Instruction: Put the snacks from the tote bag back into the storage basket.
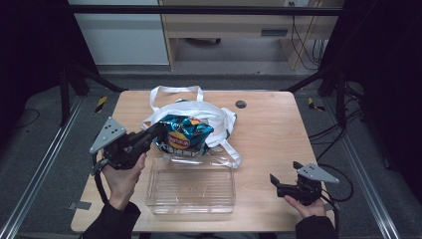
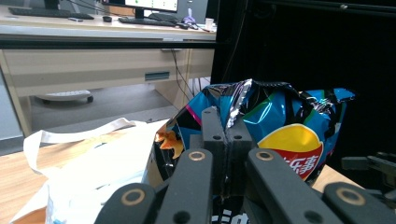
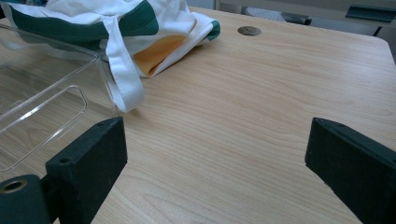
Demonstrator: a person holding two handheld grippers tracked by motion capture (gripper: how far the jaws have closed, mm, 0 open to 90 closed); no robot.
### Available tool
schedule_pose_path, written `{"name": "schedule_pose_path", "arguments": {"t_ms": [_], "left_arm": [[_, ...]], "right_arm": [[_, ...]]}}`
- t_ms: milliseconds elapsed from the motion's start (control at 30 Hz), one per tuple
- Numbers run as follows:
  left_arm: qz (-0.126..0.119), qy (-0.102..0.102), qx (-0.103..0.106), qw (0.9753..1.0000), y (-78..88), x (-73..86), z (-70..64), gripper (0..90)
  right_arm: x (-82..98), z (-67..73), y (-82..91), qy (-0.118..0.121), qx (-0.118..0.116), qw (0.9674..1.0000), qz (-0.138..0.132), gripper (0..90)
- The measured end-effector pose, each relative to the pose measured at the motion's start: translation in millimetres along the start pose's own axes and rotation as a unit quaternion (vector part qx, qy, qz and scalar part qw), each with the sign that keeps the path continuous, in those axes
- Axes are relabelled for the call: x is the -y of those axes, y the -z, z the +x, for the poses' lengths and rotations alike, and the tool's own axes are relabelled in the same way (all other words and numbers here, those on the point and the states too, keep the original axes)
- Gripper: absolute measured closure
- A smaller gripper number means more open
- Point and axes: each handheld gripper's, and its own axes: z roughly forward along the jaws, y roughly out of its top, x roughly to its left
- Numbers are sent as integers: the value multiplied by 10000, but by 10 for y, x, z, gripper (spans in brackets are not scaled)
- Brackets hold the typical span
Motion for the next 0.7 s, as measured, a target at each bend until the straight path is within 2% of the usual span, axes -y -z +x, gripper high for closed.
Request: {"name": "schedule_pose_path", "arguments": {"t_ms": [267, 700], "left_arm": [[64, 10, 93, 9999, 77, 47, -76, 898], [248, 40, 161, 9996, 108, 156, -170, 898]], "right_arm": [[-3, 5, -1, 18, -2, 10000, -7, 59], [-3, 14, -4, 63, -26, 10000, -4, 59]]}}
